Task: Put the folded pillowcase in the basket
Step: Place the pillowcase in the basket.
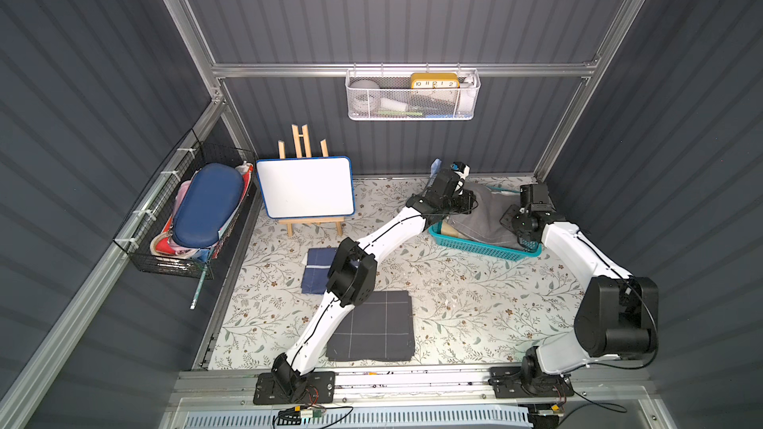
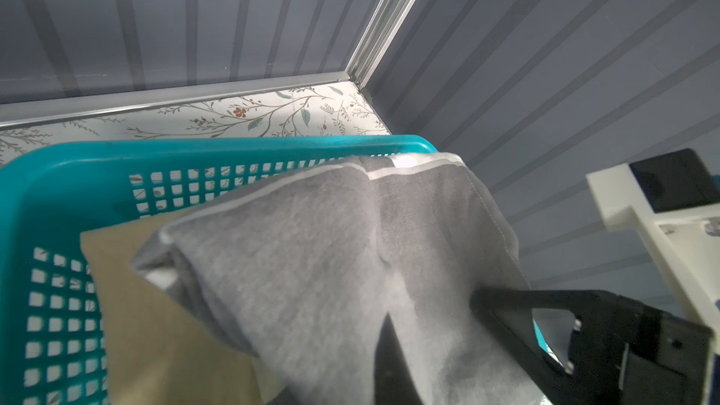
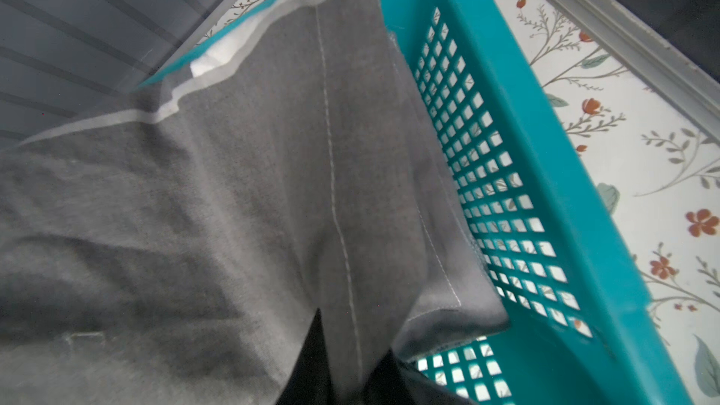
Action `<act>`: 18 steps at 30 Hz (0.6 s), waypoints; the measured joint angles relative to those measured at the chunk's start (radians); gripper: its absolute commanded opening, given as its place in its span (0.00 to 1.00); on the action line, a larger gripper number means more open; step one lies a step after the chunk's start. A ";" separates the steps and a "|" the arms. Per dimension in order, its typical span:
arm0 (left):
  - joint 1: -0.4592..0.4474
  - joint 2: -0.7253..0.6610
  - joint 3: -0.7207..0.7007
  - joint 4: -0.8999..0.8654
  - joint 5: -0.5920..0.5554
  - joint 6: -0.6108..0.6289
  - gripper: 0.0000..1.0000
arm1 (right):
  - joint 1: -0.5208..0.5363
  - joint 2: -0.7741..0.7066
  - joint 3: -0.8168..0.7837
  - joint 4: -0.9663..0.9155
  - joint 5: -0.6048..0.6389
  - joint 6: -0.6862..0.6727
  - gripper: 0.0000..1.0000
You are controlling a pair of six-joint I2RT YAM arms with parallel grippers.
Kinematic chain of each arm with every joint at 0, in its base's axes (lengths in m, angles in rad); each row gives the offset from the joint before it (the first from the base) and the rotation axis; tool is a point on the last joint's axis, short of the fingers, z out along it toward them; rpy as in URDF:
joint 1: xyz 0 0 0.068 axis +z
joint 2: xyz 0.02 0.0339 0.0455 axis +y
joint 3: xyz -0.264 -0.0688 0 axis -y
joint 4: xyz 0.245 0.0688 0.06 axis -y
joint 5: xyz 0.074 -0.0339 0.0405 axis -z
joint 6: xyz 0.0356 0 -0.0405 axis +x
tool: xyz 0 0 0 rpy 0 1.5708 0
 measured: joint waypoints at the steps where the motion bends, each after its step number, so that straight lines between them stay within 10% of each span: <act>1: 0.001 0.000 -0.007 0.004 -0.001 0.000 0.00 | -0.001 0.010 0.000 0.000 0.002 0.000 0.00; 18: 0.005 0.005 -0.128 -0.004 -0.056 -0.036 0.12 | -0.006 0.108 0.034 -0.051 0.037 -0.001 0.05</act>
